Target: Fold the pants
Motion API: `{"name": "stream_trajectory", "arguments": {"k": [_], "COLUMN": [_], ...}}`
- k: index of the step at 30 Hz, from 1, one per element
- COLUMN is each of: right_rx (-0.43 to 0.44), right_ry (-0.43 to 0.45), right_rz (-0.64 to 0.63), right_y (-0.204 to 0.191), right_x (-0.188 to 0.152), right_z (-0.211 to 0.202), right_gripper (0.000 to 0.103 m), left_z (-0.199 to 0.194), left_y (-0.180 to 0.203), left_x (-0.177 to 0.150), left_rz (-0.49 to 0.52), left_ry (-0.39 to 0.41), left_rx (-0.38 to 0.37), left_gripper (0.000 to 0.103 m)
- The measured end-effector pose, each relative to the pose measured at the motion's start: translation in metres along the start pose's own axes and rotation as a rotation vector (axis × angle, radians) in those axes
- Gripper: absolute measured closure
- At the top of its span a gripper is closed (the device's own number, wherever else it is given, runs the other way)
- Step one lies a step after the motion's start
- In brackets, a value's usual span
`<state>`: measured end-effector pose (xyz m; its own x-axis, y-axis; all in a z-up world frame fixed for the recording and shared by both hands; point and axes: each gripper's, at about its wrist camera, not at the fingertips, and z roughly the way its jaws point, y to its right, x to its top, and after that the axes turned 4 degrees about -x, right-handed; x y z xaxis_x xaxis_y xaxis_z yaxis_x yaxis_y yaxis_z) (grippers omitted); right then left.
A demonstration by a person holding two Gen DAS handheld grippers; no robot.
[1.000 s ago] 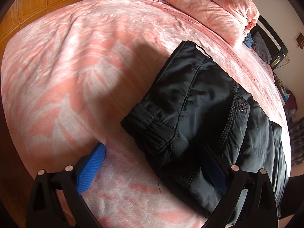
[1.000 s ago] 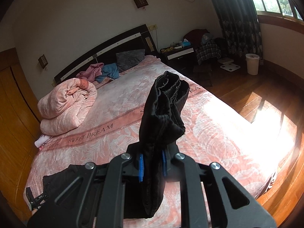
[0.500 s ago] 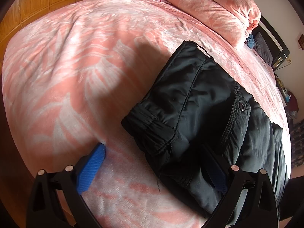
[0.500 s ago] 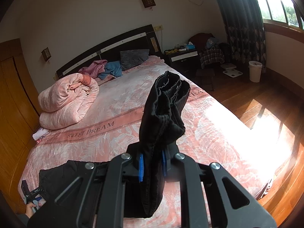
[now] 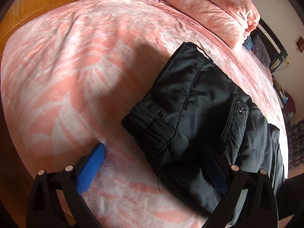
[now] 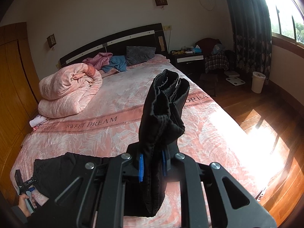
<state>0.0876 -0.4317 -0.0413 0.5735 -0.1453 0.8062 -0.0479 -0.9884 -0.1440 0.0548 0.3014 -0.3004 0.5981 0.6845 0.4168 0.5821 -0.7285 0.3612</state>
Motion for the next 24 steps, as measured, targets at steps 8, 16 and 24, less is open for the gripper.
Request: {"name": "stream_trajectory", "arguments": {"k": [8,16,24], "right_rx": [-0.02,-0.033,-0.031], "right_ry": [-0.016,-0.034,-0.055], "right_rz": [-0.056,-0.119,-0.159], "right_y": [-0.019,-0.047,-0.073], "right_x": [0.001,-0.003,-0.005], "right_z": [0.0,0.001,0.008], "right_gripper": [0.09,0.09,0.09], "left_z": [-0.004,-0.006,-0.009], "left_y": [-0.004,-0.007,-0.012], "left_x": [-0.004,-0.005,-0.007], "left_rz": [-0.013,-0.023,-0.04], "left_ry": [0.014,0.023,0.035], "left_rx": [-0.03,-0.062,-0.098], "left_gripper": [0.004,0.004,0.004]}}
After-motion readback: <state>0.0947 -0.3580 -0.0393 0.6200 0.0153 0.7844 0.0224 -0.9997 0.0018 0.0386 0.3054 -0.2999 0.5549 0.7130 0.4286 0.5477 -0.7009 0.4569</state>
